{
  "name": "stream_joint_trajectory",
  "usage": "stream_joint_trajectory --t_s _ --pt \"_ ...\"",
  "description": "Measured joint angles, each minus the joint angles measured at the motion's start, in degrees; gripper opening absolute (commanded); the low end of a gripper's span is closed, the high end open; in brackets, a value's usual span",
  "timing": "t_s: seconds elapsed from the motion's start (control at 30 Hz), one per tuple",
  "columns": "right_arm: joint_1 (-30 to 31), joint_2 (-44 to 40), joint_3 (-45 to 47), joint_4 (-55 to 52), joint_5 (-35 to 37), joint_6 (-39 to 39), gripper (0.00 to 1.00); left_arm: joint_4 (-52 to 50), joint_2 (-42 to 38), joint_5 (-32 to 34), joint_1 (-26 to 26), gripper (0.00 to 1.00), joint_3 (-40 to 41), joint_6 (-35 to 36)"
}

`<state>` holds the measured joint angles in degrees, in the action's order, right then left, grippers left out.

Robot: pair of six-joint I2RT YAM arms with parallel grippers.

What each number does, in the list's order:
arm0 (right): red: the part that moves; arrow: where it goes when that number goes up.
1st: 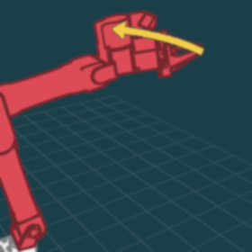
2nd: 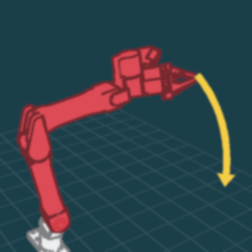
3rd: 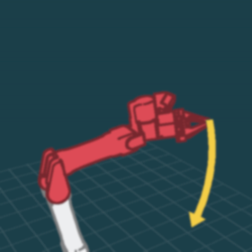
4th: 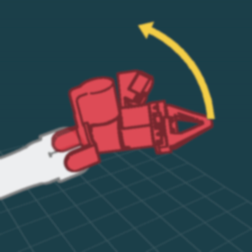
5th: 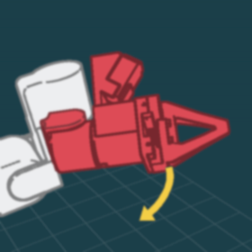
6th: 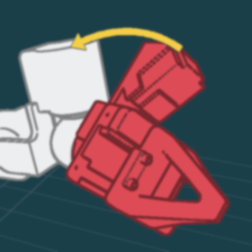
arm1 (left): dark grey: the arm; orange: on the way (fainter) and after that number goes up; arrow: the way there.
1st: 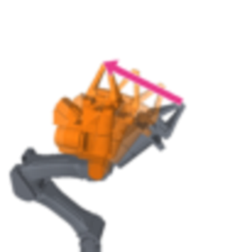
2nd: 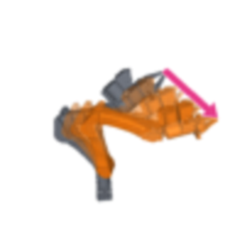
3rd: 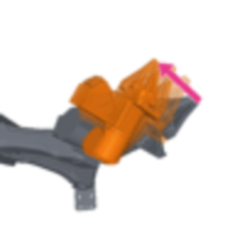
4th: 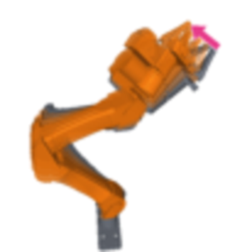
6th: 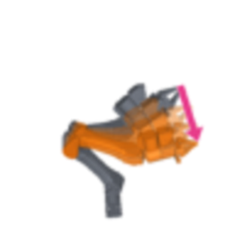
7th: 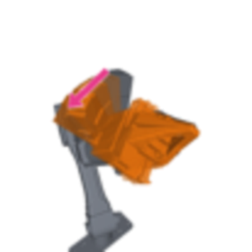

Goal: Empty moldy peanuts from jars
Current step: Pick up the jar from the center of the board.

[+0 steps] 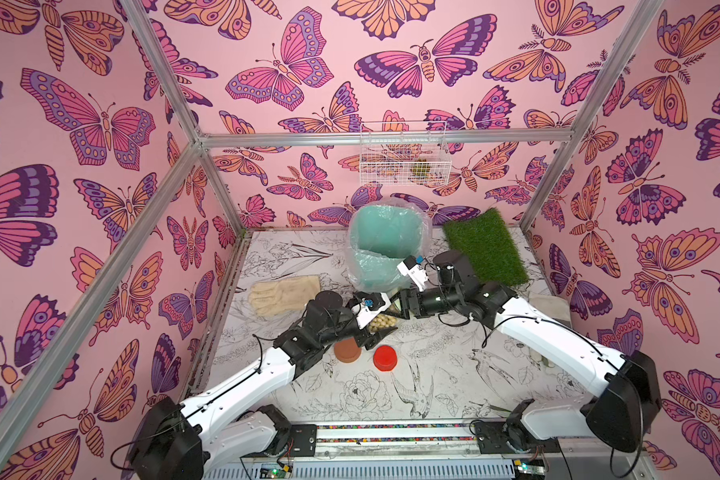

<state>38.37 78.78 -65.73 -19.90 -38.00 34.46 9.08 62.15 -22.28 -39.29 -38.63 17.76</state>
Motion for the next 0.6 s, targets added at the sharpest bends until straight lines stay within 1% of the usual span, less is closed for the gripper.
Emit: stream_joint_trajectory --t_s 0.03,0.07,0.13,0.17,0.2,0.37,0.6 --pt "0.02 -0.04 0.0 -0.09 0.22 -0.07 0.58 -0.02 0.0 0.0 0.0 0.0 0.0 -0.02" --pt "0.04 -0.15 0.0 -0.24 0.48 -0.24 0.69 0.0 0.0 -0.02 0.0 0.0 0.0 -0.04" --pt "0.17 -0.61 0.0 -0.68 1.11 -0.42 0.85 0.13 0.0 -0.2 -0.09 0.0 0.0 -0.02" --pt "0.31 -0.96 0.0 -0.94 1.57 -0.46 0.95 0.31 0.0 -0.39 -0.13 0.0 0.0 -0.02" --pt "0.37 -1.38 0.0 -1.2 1.73 -0.7 0.99 0.28 0.0 -0.33 -0.15 0.0 0.0 -0.09" --pt "0.37 -4.22 0.0 -2.78 3.98 -2.08 0.99 -0.55 0.0 0.46 0.17 0.0 0.13 -0.24" --pt "0.24 -5.05 0.0 -5.7 6.12 -3.65 0.99 -1.84 0.0 2.01 0.39 0.0 0.68 -0.26"
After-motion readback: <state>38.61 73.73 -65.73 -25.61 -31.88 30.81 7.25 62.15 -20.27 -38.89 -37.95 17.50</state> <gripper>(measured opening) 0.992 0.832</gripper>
